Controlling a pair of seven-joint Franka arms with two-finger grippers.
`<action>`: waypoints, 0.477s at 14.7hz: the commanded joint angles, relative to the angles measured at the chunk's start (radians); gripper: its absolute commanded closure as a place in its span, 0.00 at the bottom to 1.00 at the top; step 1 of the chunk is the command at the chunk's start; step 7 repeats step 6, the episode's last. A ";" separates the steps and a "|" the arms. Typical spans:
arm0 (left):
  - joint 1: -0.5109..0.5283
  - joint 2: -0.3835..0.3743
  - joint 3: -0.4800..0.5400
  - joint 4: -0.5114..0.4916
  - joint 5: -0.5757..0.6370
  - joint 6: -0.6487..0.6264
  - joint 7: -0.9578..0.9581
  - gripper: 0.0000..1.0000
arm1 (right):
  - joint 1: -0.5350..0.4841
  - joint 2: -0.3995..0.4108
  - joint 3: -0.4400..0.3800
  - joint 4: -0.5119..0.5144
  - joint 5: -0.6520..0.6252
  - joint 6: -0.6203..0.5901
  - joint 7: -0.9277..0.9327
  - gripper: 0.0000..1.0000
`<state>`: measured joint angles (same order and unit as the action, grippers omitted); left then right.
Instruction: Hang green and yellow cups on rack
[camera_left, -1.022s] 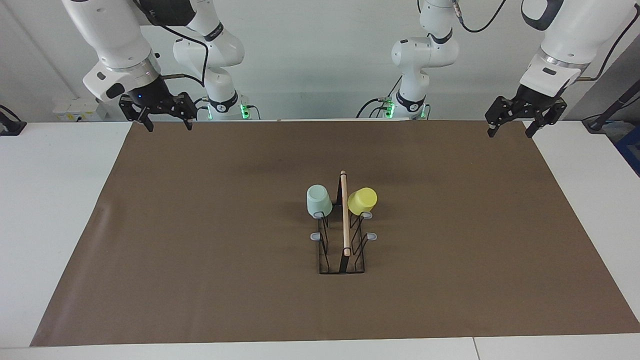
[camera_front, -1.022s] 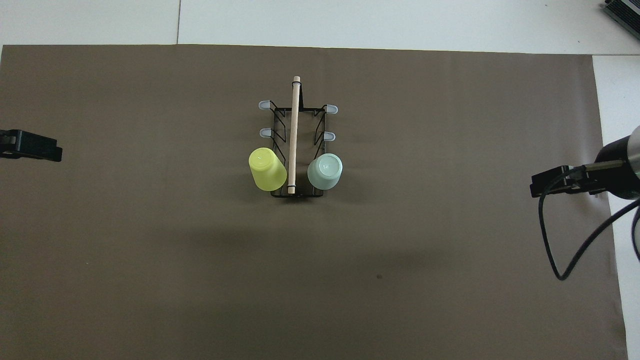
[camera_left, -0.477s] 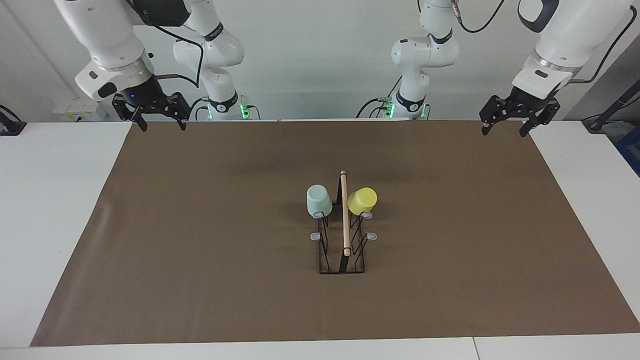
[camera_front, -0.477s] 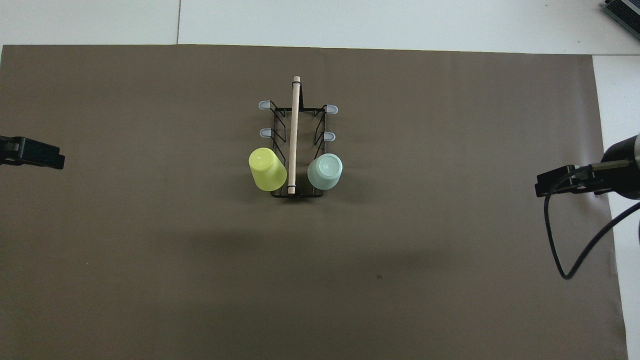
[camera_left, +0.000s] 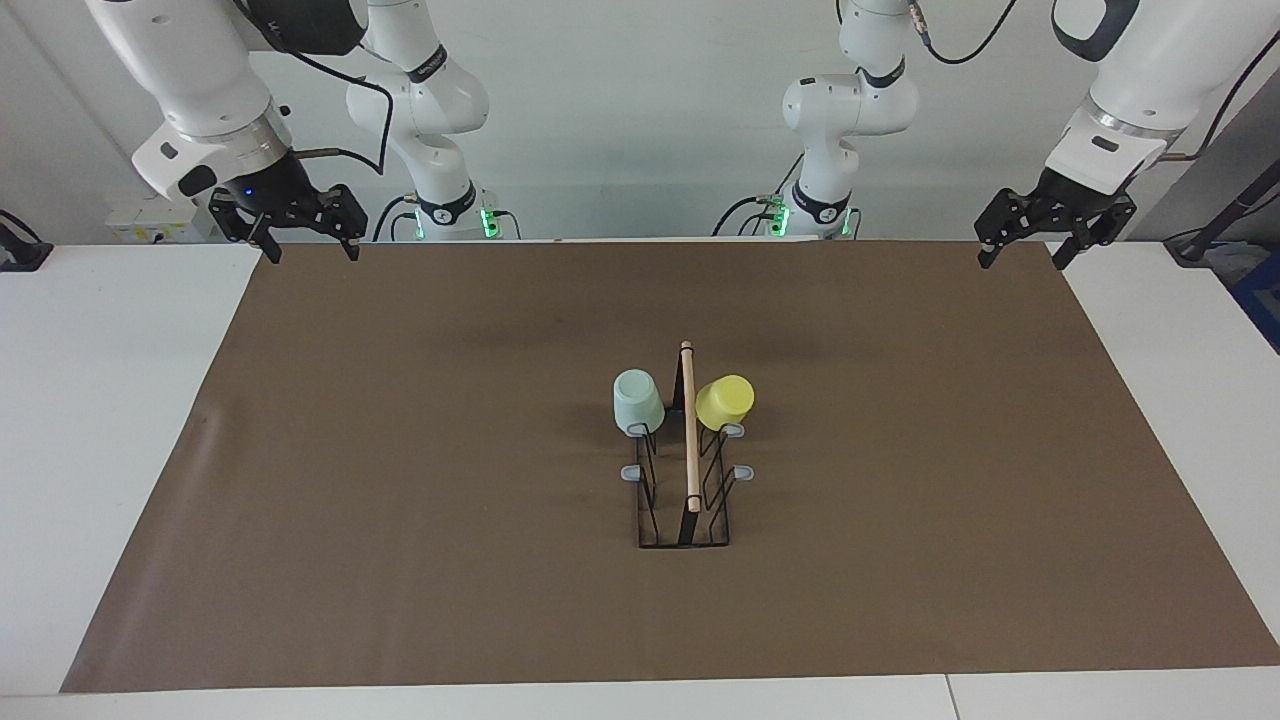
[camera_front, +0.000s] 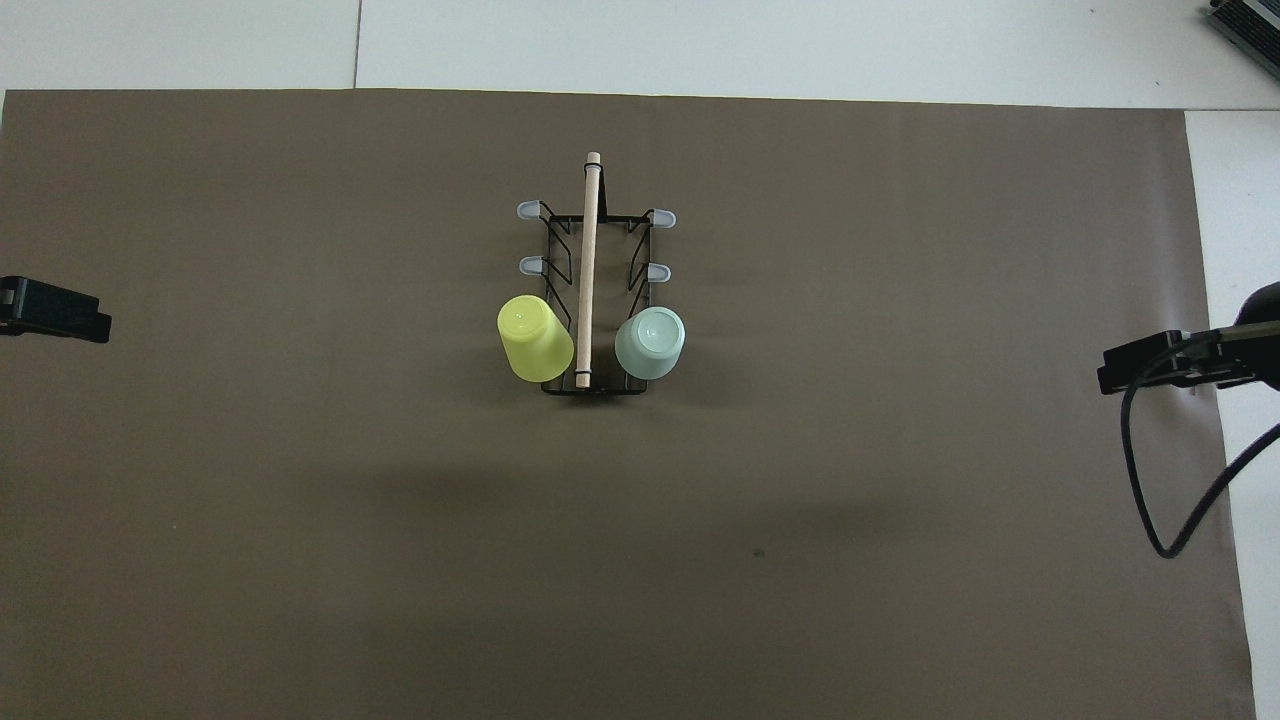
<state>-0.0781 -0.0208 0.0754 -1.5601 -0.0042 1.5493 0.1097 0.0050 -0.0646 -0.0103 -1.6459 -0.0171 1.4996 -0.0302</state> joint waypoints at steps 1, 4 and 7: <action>-0.008 -0.013 0.011 0.003 -0.017 -0.029 0.008 0.00 | -0.008 -0.014 0.006 0.013 0.032 -0.019 0.006 0.00; -0.008 -0.014 0.009 -0.003 -0.017 -0.021 0.007 0.00 | -0.011 0.000 0.004 0.043 0.045 -0.058 0.007 0.00; -0.008 -0.013 0.009 -0.003 -0.017 -0.017 0.005 0.00 | -0.008 0.000 0.004 0.040 0.042 -0.048 0.009 0.00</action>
